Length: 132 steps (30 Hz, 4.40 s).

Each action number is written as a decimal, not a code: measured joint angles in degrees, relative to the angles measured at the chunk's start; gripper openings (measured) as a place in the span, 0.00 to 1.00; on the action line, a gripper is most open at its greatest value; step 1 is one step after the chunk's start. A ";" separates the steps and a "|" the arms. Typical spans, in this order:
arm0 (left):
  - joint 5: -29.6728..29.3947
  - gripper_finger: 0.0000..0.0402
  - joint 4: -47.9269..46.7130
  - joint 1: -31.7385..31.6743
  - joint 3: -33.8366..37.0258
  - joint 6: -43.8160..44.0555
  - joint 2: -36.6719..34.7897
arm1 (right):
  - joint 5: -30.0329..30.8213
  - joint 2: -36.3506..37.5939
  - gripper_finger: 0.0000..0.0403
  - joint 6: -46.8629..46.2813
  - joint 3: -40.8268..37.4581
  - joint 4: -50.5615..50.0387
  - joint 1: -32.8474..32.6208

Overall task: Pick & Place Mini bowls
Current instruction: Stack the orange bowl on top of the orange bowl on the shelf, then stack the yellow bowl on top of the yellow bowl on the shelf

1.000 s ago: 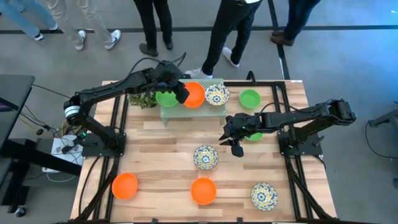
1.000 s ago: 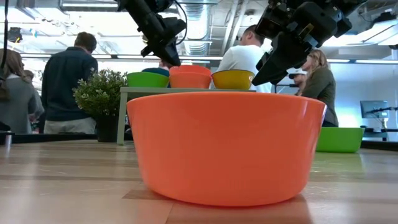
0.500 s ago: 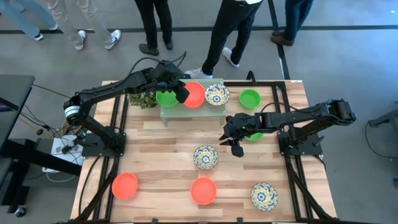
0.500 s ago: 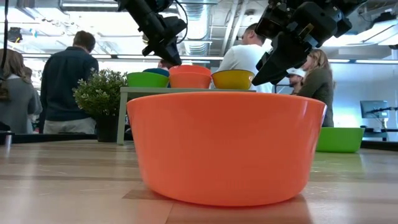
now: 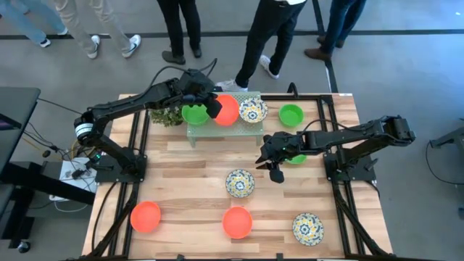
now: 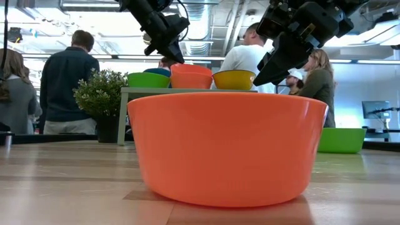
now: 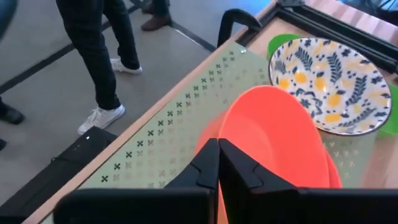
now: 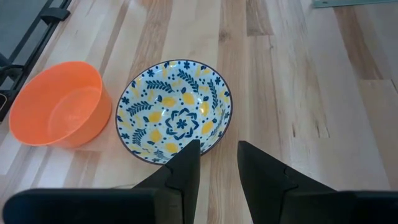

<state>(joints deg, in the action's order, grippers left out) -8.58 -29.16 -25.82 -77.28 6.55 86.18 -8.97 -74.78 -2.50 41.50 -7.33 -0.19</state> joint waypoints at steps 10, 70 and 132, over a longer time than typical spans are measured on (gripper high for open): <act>3.06 0.01 -2.72 -0.70 1.27 1.46 1.22 | -0.02 0.00 0.25 -0.01 0.00 -0.12 0.00; 2.16 0.26 5.26 38.53 21.86 -9.05 -8.82 | 4.37 -8.85 0.42 10.68 0.02 15.59 -11.21; 2.19 0.26 5.17 38.49 21.81 -7.58 -8.75 | 21.83 -12.01 0.01 18.15 32.39 -35.95 -15.95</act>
<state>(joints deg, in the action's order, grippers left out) -6.39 -23.99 12.67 -55.46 -1.04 77.43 12.86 -86.80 15.64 73.88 -43.28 -16.14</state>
